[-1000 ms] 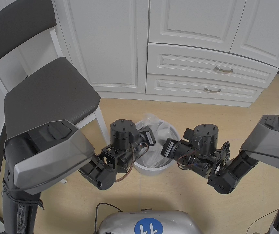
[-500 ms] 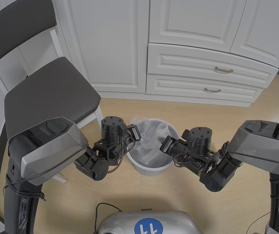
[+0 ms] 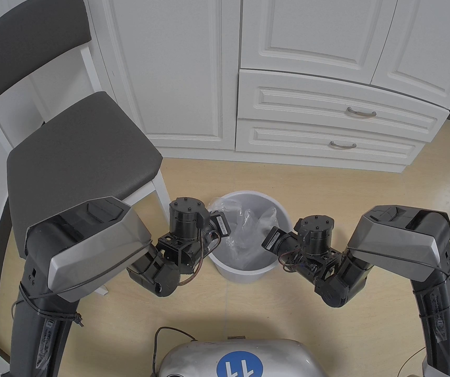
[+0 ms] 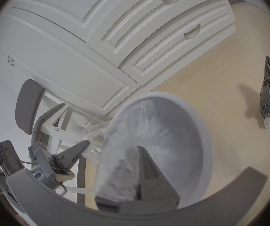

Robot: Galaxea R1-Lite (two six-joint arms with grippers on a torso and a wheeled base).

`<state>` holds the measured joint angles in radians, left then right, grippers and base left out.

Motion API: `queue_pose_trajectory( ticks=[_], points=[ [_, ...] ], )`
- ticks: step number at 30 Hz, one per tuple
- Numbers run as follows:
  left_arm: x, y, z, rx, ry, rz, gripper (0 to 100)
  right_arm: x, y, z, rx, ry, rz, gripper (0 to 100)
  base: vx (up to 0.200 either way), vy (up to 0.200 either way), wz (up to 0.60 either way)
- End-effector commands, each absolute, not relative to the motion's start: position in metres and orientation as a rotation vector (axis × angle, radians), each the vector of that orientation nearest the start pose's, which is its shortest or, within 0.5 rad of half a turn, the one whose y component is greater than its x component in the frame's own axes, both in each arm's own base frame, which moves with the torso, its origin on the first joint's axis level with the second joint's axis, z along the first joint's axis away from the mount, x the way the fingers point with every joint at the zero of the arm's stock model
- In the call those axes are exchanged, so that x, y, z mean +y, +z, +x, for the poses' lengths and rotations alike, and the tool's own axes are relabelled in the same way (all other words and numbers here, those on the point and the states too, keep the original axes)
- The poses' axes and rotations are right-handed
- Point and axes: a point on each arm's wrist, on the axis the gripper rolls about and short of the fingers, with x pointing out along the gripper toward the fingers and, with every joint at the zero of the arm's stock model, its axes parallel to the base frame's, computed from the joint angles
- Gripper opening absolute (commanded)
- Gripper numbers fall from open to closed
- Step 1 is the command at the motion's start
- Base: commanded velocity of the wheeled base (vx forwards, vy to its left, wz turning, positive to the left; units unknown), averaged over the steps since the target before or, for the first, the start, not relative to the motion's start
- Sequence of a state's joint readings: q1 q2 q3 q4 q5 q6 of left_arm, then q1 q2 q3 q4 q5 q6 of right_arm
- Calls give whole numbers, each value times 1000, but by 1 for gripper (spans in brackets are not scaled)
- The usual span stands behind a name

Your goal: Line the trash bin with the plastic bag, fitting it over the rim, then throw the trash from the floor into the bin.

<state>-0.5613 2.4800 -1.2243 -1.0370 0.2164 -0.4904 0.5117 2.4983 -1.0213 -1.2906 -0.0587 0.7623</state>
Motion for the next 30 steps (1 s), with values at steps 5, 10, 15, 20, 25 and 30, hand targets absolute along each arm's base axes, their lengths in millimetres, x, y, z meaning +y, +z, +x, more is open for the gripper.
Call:
queue_pose_trajectory(
  ticks=[5, 10, 15, 20, 25, 30],
  points=[
    [-235, 34, 392, 263, -277, -363, 0, 191, 24, 368, 317, 351, 652, 0, 0, 0, 0],
    [-222, 51, 378, 258, -277, -259, 0, 161, 30, 368, 273, 307, 402, 0, 0, 0, 0],
    [-199, 60, 363, 288, -258, -81, 0, 129, 23, 367, 289, 249, 208, 0, 0, 0, 0],
    [-179, 63, 351, 318, -243, 36, 0, 107, 15, 365, 310, 214, 86, 0, 0, 0, 0],
    [-169, 48, 359, 357, -222, 57, 0, 98, 9, 367, 321, 194, 47, 0, 0, 0, 0],
    [-166, 40, 371, 360, -201, 49, 0, 95, 5, 368, 330, 184, 33, 0, 0, 0, 0]
  ],
)
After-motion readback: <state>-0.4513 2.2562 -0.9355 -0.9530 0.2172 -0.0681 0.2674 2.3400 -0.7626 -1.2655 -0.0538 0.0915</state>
